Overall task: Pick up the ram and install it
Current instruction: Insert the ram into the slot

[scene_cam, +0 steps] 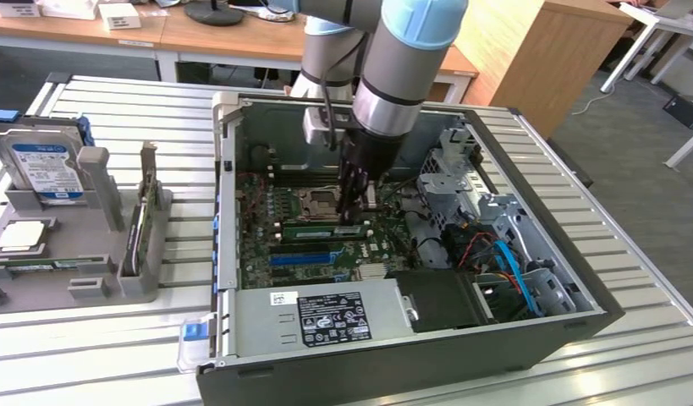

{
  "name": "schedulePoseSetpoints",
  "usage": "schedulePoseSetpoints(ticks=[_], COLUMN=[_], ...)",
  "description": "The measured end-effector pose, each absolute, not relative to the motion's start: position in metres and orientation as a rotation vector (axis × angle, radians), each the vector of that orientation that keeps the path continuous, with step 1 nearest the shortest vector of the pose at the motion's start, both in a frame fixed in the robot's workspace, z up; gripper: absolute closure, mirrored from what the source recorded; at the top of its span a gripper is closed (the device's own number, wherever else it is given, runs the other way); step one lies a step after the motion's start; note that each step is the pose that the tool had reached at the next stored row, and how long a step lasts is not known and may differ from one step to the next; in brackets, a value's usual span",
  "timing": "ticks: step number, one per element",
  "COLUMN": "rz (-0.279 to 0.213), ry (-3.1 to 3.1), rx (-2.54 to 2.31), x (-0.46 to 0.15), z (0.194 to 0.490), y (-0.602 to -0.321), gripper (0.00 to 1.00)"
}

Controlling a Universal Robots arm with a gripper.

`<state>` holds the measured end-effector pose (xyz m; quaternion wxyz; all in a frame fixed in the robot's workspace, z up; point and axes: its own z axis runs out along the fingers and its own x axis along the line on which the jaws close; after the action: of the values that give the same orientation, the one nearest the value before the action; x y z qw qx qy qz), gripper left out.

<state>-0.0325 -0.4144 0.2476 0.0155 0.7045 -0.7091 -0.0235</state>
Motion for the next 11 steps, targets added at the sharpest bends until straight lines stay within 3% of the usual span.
schedulePoseSetpoints(ticks=[11], rz=[-0.073], ry=[-2.206], rx=[2.192], x=[-0.032], z=[0.264], y=[-0.414], gripper=[0.69])
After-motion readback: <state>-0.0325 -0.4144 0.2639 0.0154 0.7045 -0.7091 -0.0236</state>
